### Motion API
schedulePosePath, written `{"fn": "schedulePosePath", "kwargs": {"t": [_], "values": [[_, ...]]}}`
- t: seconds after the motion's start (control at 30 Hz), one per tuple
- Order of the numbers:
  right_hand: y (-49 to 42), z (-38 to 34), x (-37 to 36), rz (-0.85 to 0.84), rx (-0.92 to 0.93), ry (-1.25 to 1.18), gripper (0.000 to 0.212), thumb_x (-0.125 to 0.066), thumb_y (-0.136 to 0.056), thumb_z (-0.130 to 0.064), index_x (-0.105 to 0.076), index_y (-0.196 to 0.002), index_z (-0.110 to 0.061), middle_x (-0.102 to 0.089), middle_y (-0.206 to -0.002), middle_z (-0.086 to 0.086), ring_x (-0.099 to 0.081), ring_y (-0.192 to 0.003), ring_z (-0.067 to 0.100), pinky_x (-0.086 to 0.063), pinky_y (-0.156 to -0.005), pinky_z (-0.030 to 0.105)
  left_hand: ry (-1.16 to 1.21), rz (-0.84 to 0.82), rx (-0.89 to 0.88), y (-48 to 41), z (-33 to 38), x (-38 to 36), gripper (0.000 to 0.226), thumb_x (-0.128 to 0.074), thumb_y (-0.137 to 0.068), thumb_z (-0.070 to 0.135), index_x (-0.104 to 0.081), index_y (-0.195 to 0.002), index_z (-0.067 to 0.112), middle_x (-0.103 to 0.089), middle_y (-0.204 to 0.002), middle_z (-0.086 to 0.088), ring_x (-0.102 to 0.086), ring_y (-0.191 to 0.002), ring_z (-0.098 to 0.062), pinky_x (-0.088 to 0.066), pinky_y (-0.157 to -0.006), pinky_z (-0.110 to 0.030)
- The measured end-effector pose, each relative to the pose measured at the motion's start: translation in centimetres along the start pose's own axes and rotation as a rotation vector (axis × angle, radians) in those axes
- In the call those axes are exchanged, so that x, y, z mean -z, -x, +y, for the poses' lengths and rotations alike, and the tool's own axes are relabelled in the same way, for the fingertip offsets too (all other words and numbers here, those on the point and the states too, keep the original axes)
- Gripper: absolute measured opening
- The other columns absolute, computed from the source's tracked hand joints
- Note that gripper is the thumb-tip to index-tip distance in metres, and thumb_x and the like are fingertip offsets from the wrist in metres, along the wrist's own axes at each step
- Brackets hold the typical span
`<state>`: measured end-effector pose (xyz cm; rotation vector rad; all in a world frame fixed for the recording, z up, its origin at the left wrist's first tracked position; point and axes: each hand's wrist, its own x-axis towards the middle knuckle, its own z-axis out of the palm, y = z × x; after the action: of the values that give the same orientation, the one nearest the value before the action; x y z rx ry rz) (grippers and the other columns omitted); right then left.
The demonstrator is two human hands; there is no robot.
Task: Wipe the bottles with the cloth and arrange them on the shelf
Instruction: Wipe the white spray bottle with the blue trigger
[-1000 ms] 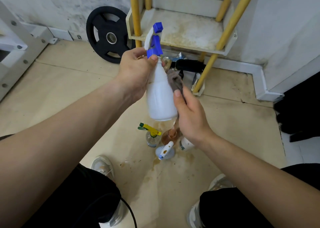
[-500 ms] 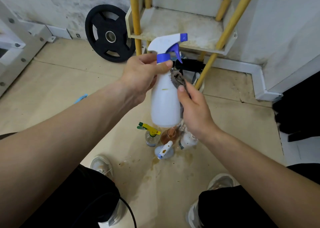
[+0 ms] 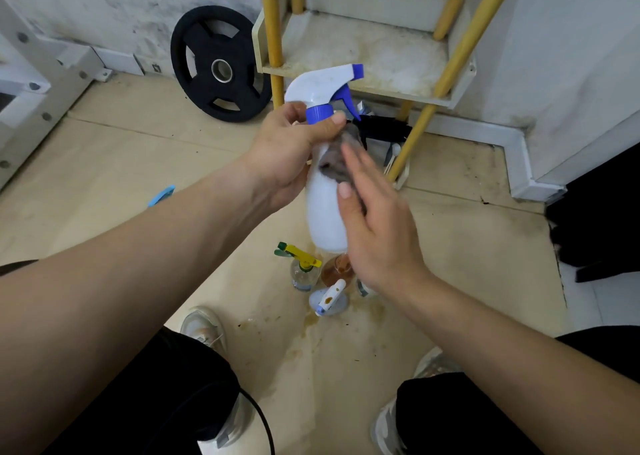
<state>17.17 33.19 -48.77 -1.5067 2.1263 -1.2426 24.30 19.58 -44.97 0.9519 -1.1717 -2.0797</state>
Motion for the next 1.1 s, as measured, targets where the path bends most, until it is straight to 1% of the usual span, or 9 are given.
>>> {"fn": "schedulePosePath", "kwargs": {"t": [0.17, 0.4, 0.47, 0.53, 0.6, 0.67, 0.77, 0.97, 1.1], "values": [[0.9, 0.7, -0.9, 0.08, 0.404, 0.425, 0.048, -0.041, -0.104, -0.026, -0.055, -0.142, -0.001, -0.045, -0.153, 0.024, -0.032, -0.143, 0.029, -0.035, -0.119, 0.045, -0.039, 0.109, -0.042, -0.4, -0.2, 0.1, 0.012, -0.069, -0.093, 0.006, -0.063, -0.099, -0.002, -0.068, -0.088, -0.017, -0.069, -0.076, -0.025, -0.061, -0.073, -0.035], [0.6, 1.3, -0.3, -0.017, 0.135, 0.091, 0.05, -0.039, -0.106, -0.03, -0.043, -0.153, -0.013, -0.04, -0.161, 0.005, -0.041, -0.146, 0.02, -0.038, -0.118, 0.036, -0.04, 0.136, -0.04, -0.1, 0.3, 0.2, 0.032, -0.07, -0.092, 0.005, -0.061, -0.118, -0.013, -0.069, -0.091, -0.017, -0.068, -0.076, -0.025, -0.06, -0.071, -0.036], [0.4, 1.2, 0.0, 0.007, -0.004, -0.027, 0.04, -0.041, -0.107, -0.028, -0.056, -0.143, -0.025, -0.067, -0.128, -0.013, -0.061, -0.116, 0.006, -0.049, -0.095, 0.027, -0.016, 0.116, -0.044, 0.1, 0.6, 0.2, 0.019, -0.066, -0.094, 0.002, -0.061, -0.11, -0.008, -0.064, -0.085, -0.014, -0.063, -0.071, -0.023, -0.058, -0.067, -0.033], [-0.1, 1.2, 0.2, 0.002, -0.208, -0.193, 0.037, -0.043, -0.108, -0.028, -0.064, -0.089, -0.052, -0.055, -0.066, -0.026, -0.046, -0.065, -0.001, -0.038, -0.064, 0.03, 0.022, 0.092, -0.052, 0.4, 0.8, 0.1, 0.015, -0.064, -0.095, 0.0, -0.059, -0.108, -0.005, -0.061, -0.087, -0.015, -0.06, -0.069, -0.022, -0.057, -0.061, -0.03], [-0.4, 1.3, 0.5, -0.021, -0.329, -0.287, 0.051, -0.044, -0.108, -0.031, -0.051, -0.06, -0.045, -0.042, -0.054, -0.02, -0.033, -0.058, 0.005, -0.029, -0.062, 0.032, 0.018, 0.071, -0.056, 0.5, 0.7, 0.0, 0.014, -0.063, -0.096, 0.001, -0.059, -0.108, -0.004, -0.062, -0.085, -0.014, -0.062, -0.065, -0.02, -0.057, -0.059, -0.028], [-0.7, 1.2, 0.7, -0.025, -0.319, -0.284, 0.044, -0.044, -0.108, -0.031, -0.06, -0.07, -0.046, -0.05, -0.062, -0.017, -0.039, -0.061, 0.01, -0.032, -0.063, 0.034, -0.012, 0.057, -0.053, 0.5, 0.3, 0.0, 0.009, -0.063, -0.096, 0.002, -0.06, -0.104, -0.002, -0.064, -0.081, -0.011, -0.064, -0.063, -0.019, -0.058, -0.061, -0.03], [-0.1, 0.5, 0.5, -0.025, -0.054, 0.047, 0.042, -0.038, -0.106, -0.032, -0.056, -0.144, -0.028, -0.07, -0.126, 0.002, -0.063, -0.108, 0.013, -0.048, -0.089, 0.031, -0.023, 0.038, -0.049, 0.3, -0.3, -0.2, 0.005, -0.064, -0.096, 0.005, -0.063, -0.097, 0.0, -0.066, -0.086, -0.011, -0.066, -0.072, -0.021, -0.06, -0.072, -0.033], [0.6, 1.0, -0.1, 0.029, 0.207, 0.257, 0.05, -0.037, -0.106, -0.03, -0.043, -0.153, -0.013, -0.045, -0.157, 0.01, -0.05, -0.14, 0.024, -0.043, -0.113, 0.034, -0.05, -0.014, -0.075, -0.2, 0.1, 0.4, 0.01, -0.063, -0.096, 0.004, -0.065, -0.102, -0.005, -0.069, -0.097, -0.017, -0.07, -0.087, -0.025, -0.06, -0.078, -0.036], [-0.1, 1.0, 0.6, -0.027, -0.123, -0.177, 0.028, -0.042, -0.109, -0.024, -0.057, -0.102, -0.046, -0.059, -0.074, -0.035, -0.054, -0.072, -0.01, -0.039, -0.067, 0.016, -0.056, -0.113, -0.088, -0.1, 0.8, 0.8, 0.02, -0.058, -0.098, 0.001, -0.061, -0.114, -0.009, -0.068, -0.103, -0.017, -0.069, -0.093, -0.025, -0.06, -0.079, -0.034]]}}
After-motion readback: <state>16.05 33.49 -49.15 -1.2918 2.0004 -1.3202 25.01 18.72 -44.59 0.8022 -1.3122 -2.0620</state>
